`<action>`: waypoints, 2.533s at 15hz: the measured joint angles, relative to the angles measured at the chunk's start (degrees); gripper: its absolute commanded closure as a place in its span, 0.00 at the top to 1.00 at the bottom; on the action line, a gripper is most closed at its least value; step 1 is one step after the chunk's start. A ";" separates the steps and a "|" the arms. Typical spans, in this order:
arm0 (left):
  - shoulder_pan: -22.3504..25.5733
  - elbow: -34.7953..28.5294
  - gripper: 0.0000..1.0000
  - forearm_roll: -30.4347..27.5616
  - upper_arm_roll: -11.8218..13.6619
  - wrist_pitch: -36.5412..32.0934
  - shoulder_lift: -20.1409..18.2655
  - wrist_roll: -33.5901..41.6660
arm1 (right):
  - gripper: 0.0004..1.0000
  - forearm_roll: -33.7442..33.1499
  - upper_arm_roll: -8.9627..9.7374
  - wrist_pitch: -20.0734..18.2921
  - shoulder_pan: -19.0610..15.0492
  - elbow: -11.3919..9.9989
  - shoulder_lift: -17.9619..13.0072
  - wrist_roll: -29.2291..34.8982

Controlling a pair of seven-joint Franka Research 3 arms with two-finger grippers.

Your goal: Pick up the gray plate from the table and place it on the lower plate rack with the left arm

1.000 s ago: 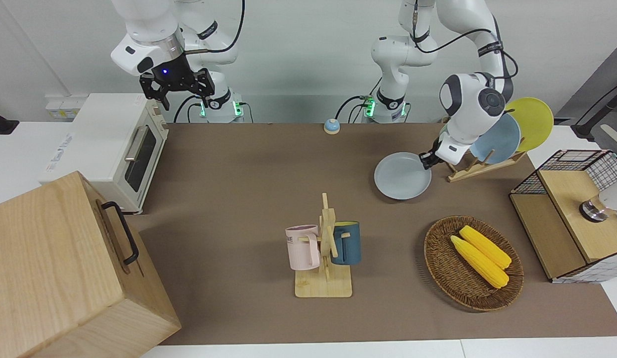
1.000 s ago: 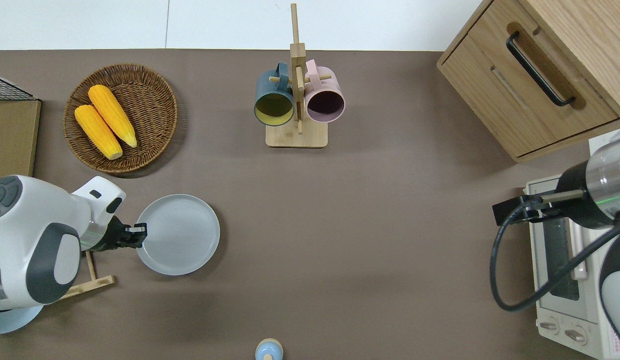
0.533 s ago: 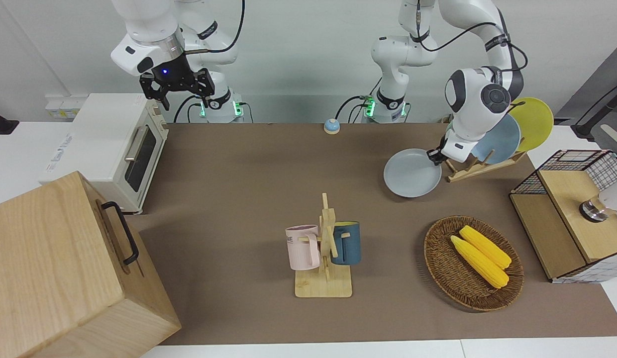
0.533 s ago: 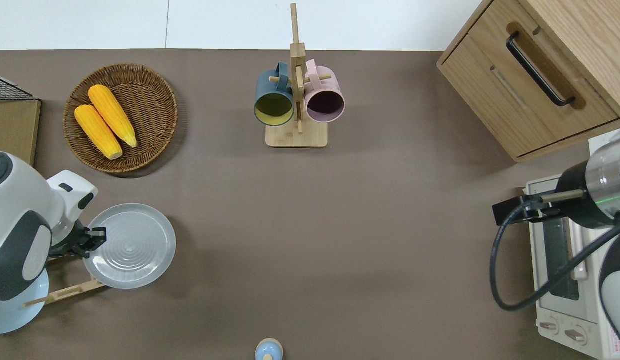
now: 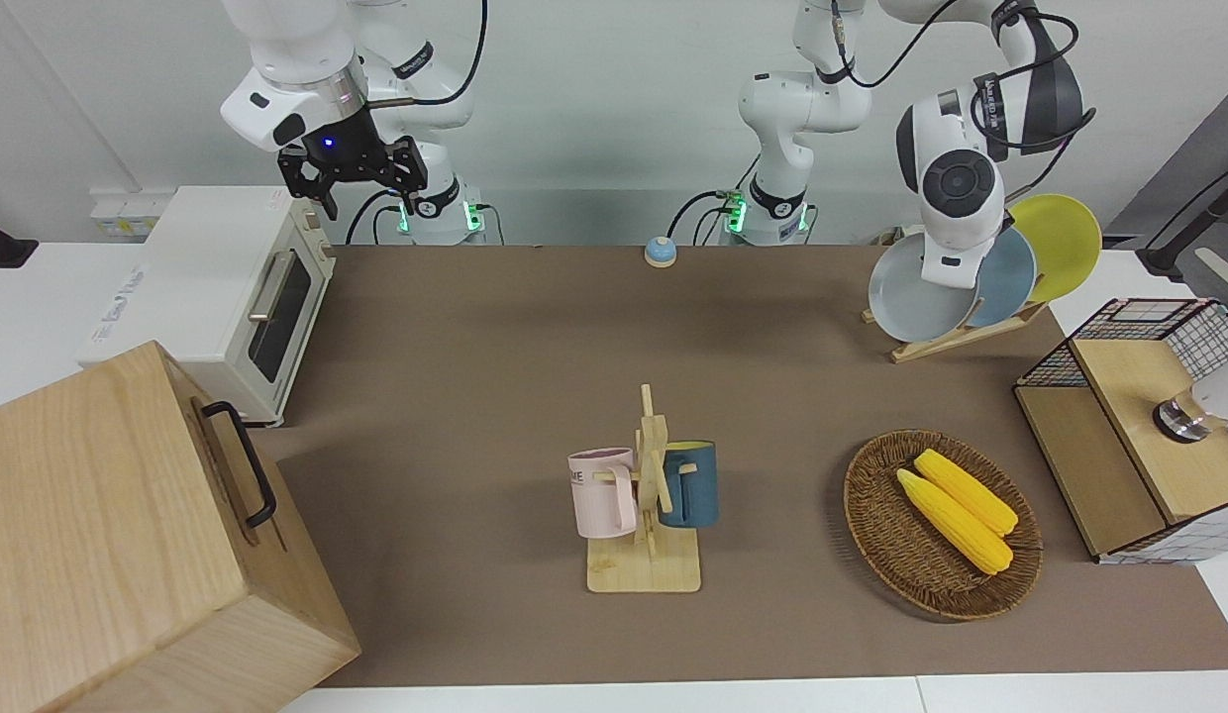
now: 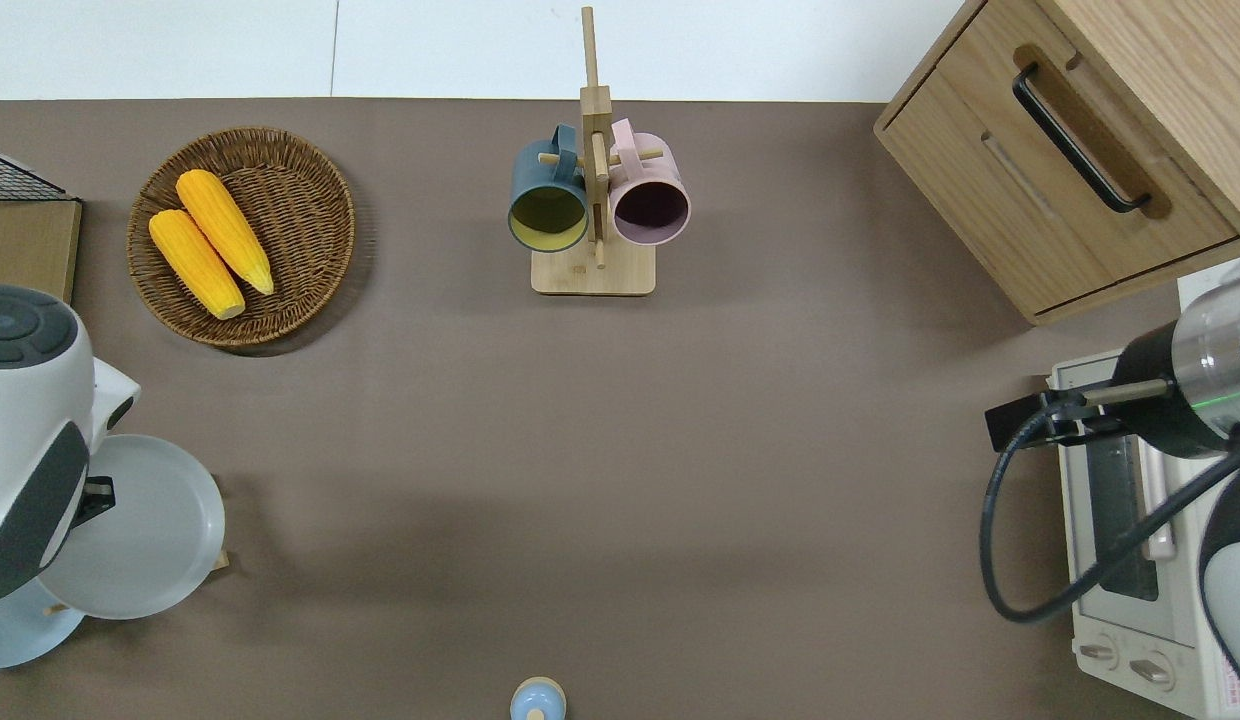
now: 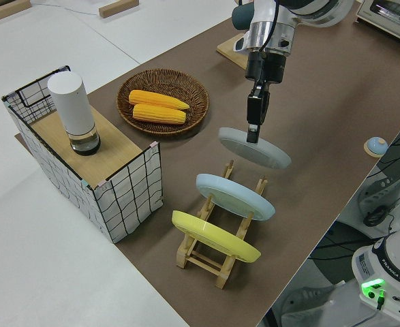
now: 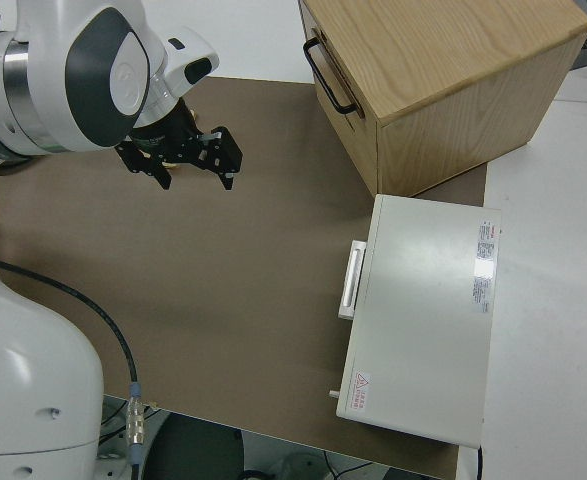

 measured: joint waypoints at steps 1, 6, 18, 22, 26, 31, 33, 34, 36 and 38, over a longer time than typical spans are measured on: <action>-0.02 -0.01 0.00 1.64 -0.50 -0.94 0.12 -1.00 | 0.99 0.00 0.00 0.00 0.00 0.00 0.00 0.00; -0.05 -0.03 0.00 5.79 -1.43 -3.33 1.37 -6.41 | 0.99 0.00 0.00 0.00 0.00 0.00 0.00 0.00; -0.70 -0.78 0.00 5.97 -5.31 -5.11 6.64 -18.10 | 0.99 0.00 0.00 0.00 0.00 0.00 0.00 0.00; -0.70 -0.88 0.00 5.97 -5.32 -5.15 6.81 -19.15 | 0.99 0.00 0.00 0.00 0.00 0.00 0.00 0.00; -0.71 -0.88 0.00 5.98 -5.32 -5.16 6.91 -19.34 | 0.99 0.00 0.00 0.00 0.00 0.00 0.00 0.00; -0.71 -0.88 0.86 6.08 -5.32 -5.27 7.06 -19.45 | 0.99 0.00 0.00 0.00 0.00 0.00 0.00 0.00; -0.72 -0.88 0.98 6.08 -5.39 -5.30 7.18 -19.52 | 0.99 0.00 0.00 0.00 0.00 0.00 0.00 0.00; -0.73 -0.88 0.98 6.07 -5.45 -5.31 7.23 -19.50 | 0.99 0.00 0.00 0.00 0.00 0.00 0.00 0.00; -0.73 -0.88 0.99 6.03 -5.51 -5.32 7.26 -19.49 | 0.99 0.00 0.00 0.00 0.00 0.00 0.00 0.00; -0.74 -0.85 0.99 6.03 -5.54 -5.32 7.26 -19.49 | 0.99 0.00 0.00 0.00 0.00 0.00 0.00 0.00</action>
